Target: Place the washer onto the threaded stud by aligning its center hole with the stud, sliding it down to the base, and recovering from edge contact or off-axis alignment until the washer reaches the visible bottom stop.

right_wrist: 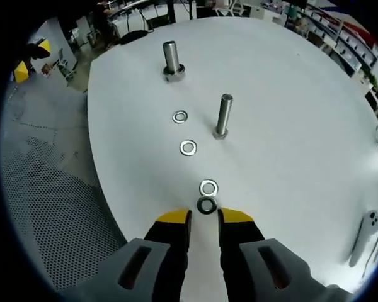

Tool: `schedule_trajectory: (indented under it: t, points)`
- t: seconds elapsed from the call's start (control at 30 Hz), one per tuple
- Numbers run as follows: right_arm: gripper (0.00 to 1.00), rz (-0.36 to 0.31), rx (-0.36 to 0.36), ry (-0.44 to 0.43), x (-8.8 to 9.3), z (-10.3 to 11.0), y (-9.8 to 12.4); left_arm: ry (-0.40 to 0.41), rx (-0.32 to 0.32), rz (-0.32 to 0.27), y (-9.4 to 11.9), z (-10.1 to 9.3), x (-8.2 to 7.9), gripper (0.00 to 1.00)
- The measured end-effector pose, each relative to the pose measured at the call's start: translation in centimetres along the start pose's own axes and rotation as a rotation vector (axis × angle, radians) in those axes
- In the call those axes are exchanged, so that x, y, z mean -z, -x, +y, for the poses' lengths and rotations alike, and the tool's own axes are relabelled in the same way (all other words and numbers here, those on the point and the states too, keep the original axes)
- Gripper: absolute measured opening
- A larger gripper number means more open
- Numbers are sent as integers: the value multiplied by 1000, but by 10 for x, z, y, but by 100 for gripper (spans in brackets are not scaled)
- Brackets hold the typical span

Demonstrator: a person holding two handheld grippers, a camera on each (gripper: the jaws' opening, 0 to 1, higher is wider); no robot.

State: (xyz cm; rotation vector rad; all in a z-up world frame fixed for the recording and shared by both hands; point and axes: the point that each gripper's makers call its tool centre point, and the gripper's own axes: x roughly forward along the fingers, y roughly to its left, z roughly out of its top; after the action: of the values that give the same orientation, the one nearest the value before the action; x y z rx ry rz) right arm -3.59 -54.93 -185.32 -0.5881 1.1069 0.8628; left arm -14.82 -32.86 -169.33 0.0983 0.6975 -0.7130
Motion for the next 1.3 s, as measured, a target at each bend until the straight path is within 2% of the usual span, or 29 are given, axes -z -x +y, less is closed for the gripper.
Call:
schedule_trajectory:
  t: [0.1, 0.17, 0.23, 0.33, 0.37, 0.43, 0.63, 0.83, 0.97, 1.23, 1.3]
  points:
    - [18, 12, -1, -76, -5, -1, -1, 5, -1, 0, 0, 0, 0, 23]
    - [18, 21, 2, -57, -6, -2, -4, 5, -2, 6, 0, 0, 2, 23]
    - [17, 53, 6, 41, -4, -1, -3, 8, -3, 15, 0, 0, 4, 23]
    - [17, 88, 2, 64, -4, 0, -4, 10, -7, 12, 0, 1, 3, 23]
    - [17, 105, -1, 105, -3, 1, -3, 10, -8, 10, 0, 1, 3, 23]
    - [16, 127, -1, 127, -3, 3, -3, 9, -7, 12, 0, 1, 4, 23]
    - [15, 184, 25, 120, -3, 3, -5, 9, -8, 10, 0, 1, 3, 23]
    - [15, 198, 67, 75, -2, 3, -3, 0, 3, 7, 1, -1, 3, 23]
    - [15, 195, 83, -1, -1, 4, -3, -1, 7, -6, 1, -2, 1, 23]
    - [14, 151, 101, -56, 1, 3, -2, -6, 17, -19, 2, -3, -1, 23]
    - [14, 128, 87, -112, 0, 5, -1, -7, 19, -22, 2, -4, -2, 23]
